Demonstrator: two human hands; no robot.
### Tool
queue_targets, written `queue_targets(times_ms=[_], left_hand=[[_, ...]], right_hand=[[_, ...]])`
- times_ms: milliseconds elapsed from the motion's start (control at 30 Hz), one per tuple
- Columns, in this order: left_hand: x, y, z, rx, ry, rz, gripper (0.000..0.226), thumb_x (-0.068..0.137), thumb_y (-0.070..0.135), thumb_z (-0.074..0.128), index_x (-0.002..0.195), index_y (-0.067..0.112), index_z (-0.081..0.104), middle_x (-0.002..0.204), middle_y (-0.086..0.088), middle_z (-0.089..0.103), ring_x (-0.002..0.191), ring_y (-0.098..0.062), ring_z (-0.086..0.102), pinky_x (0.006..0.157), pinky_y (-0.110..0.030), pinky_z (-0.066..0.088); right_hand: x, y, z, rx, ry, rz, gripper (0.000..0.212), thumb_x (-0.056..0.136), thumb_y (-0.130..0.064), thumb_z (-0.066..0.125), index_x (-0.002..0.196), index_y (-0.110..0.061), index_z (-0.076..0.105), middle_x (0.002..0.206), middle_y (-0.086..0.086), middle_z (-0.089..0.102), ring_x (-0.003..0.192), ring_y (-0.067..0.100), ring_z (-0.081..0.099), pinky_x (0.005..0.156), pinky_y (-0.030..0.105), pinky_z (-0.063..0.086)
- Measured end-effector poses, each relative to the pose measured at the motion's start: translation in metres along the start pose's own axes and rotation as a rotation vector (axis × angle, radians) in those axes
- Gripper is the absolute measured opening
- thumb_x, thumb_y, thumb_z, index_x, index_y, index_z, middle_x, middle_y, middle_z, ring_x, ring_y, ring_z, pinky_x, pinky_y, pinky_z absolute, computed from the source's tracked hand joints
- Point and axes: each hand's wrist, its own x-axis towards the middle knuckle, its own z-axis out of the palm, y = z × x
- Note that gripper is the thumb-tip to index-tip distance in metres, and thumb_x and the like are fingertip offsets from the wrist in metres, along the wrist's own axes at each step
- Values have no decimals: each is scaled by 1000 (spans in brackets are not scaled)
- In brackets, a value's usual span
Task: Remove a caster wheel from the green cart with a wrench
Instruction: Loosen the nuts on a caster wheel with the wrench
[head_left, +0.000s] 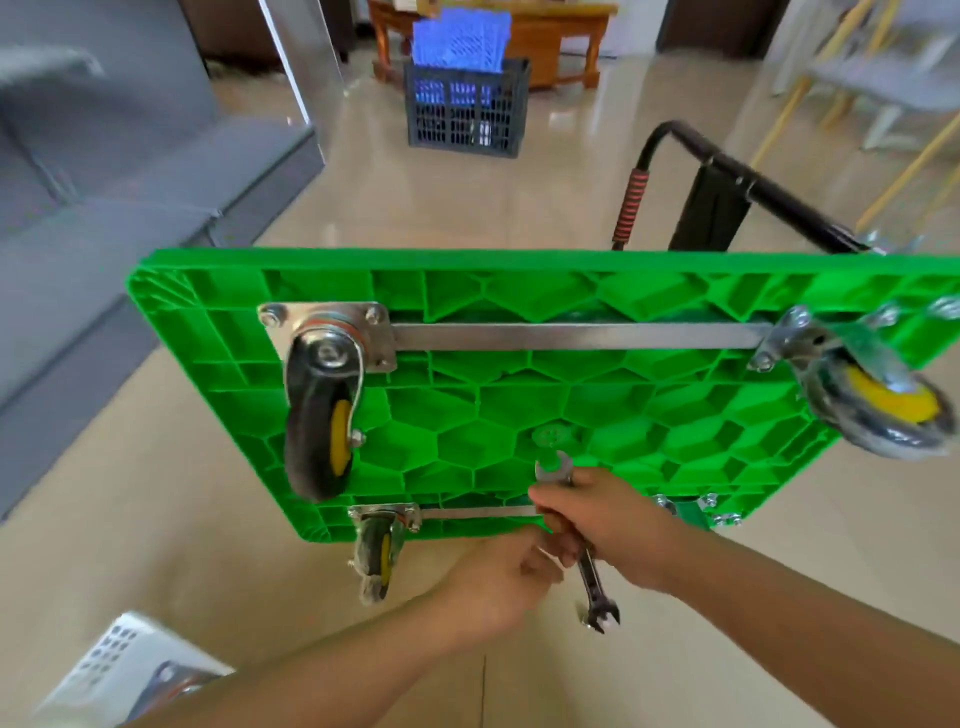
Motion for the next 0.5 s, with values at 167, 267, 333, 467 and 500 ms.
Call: queue_targets(times_ms=[167, 267, 333, 467, 500], left_hand=[[-73, 52, -56, -486, 58, 79, 17, 78, 18, 70, 95, 15, 65, 92, -1, 73, 91, -15, 66, 99, -42, 53], [-107, 72, -93, -572, 38, 136, 20, 90, 19, 63, 105, 7, 68, 97, -12, 76, 97, -28, 67, 102, -53, 48], [-127, 79, -119, -599, 51, 168, 25, 94, 28, 63, 108, 7, 67, 90, -15, 74, 90, -33, 63, 91, -53, 46], [-151, 73, -154, -660, 86, 169, 34, 99, 33, 59, 111, 2, 57, 68, -5, 57, 64, -22, 59, 72, -35, 47], [-154, 67, -160, -649, 102, 167, 34, 99, 34, 59, 111, 2, 57, 66, -3, 51, 61, -20, 55, 68, -33, 46]], right_hand=[[-50, -106, 35, 75, -170, -174, 25, 102, -22, 56, 81, -8, 58, 62, 4, 50, 53, 18, 47, 57, 29, 48], [-64, -151, 63, 110, -243, -241, 25, 102, -24, 56, 84, -7, 61, 65, 6, 53, 57, 20, 53, 65, 34, 49], [-68, -175, 84, 98, -268, -276, 25, 103, -23, 54, 87, -7, 63, 66, 6, 57, 59, 19, 57, 64, 33, 49], [-66, -201, 115, 110, -300, -314, 23, 103, -22, 54, 100, -1, 64, 76, 9, 65, 65, 20, 65, 53, 29, 46], [-62, -204, 119, 113, -298, -324, 23, 102, -21, 55, 103, 0, 64, 81, 11, 66, 69, 20, 67, 54, 30, 49]])
